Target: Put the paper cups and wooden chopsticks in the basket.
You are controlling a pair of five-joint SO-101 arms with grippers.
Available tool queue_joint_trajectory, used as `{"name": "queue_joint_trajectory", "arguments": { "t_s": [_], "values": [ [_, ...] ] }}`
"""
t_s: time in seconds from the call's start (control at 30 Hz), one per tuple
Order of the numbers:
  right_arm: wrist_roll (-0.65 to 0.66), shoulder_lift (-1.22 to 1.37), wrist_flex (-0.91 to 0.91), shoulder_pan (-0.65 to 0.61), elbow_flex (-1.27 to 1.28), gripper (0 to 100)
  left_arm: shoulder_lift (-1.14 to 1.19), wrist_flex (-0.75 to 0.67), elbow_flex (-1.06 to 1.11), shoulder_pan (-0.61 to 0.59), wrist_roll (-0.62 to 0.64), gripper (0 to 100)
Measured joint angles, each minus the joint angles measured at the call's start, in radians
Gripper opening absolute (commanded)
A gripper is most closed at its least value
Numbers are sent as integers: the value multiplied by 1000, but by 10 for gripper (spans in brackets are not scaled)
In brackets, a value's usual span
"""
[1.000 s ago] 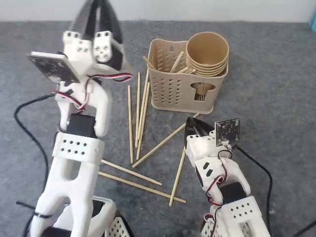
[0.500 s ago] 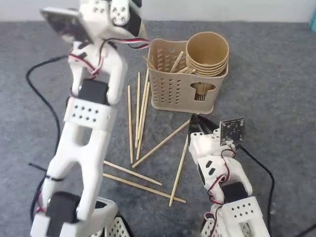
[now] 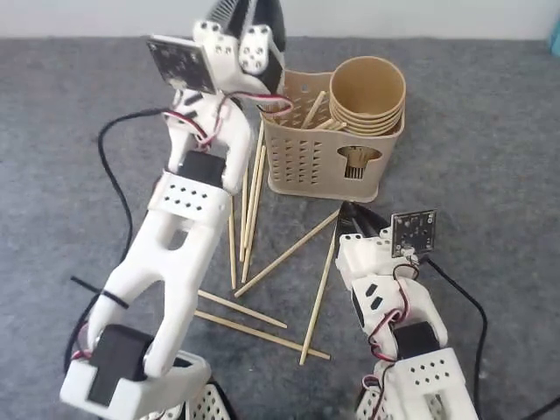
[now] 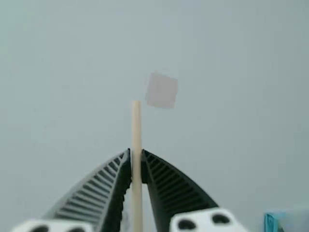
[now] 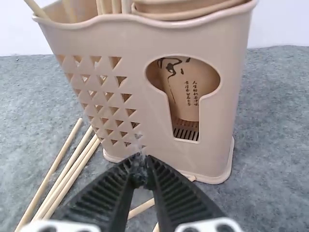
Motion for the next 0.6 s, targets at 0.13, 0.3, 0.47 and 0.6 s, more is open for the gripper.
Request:
{"name": "queue_joint_trajectory", "arguments": {
  "t_s": [0.13, 0.3, 0.47, 0.6],
  "values": [
    [0, 0, 0, 0, 0, 8, 0, -9, 46, 12, 0, 205],
    [0, 0, 0, 0, 0, 8, -2, 35, 57, 12, -2, 206],
    [0, 0, 0, 0, 0, 9, -44, 207, 57, -48, -2, 206],
    [0, 0, 0, 0, 0, 9, -186, 471, 57, -127, -2, 206]
  ]
}}
